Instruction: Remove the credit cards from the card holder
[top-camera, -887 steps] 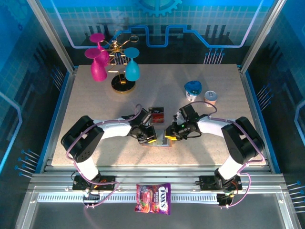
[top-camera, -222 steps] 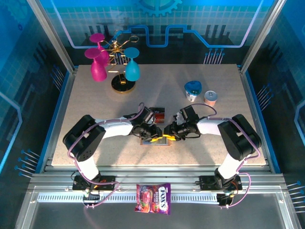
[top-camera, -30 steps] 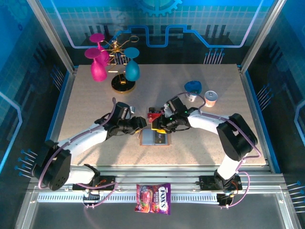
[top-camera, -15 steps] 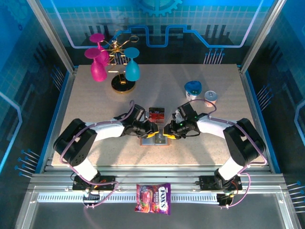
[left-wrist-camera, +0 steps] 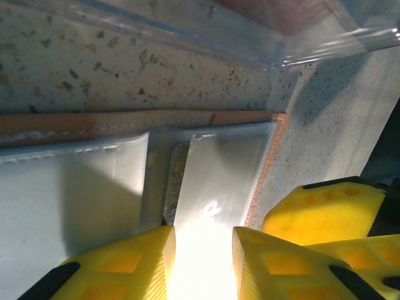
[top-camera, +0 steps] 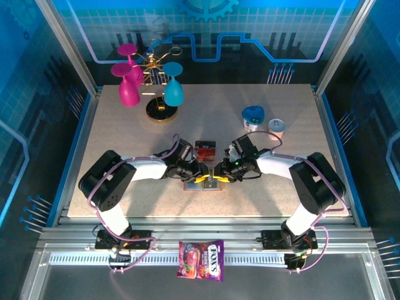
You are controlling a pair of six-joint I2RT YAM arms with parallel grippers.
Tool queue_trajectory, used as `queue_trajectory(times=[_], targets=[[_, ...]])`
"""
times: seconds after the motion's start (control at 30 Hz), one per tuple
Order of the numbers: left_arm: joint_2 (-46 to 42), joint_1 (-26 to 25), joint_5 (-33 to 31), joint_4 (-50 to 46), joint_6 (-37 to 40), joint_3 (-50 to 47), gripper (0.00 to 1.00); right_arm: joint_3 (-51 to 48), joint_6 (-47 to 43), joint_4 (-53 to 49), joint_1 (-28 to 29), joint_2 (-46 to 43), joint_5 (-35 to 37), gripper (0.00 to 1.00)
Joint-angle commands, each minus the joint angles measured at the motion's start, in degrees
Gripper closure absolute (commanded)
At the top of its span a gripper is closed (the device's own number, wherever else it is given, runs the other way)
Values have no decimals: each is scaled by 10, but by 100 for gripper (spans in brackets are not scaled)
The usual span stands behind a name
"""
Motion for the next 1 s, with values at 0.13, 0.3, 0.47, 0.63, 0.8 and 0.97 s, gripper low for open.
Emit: queue_trajectory(times=[0.13, 0.3, 0.47, 0.63, 0.8, 0.97], targets=[[5, -4, 11, -17, 8, 11, 69, 1, 0, 19, 0, 22, -22, 66], [-1, -5, 4, -30, 15, 13, 69, 2, 1, 23, 1, 30, -21, 65], [-2, -5, 0, -41, 21, 15, 69, -1, 0, 19, 1, 38, -15, 65], [-5, -5, -9, -55, 29, 16, 69, 0, -7, 6, 1, 41, -7, 65], [-11, -5, -31, -99, 53, 26, 69, 1, -6, 7, 1, 43, -9, 65], [-19, -4, -39, -112, 63, 30, 69, 4, -8, 5, 1, 43, -9, 65]])
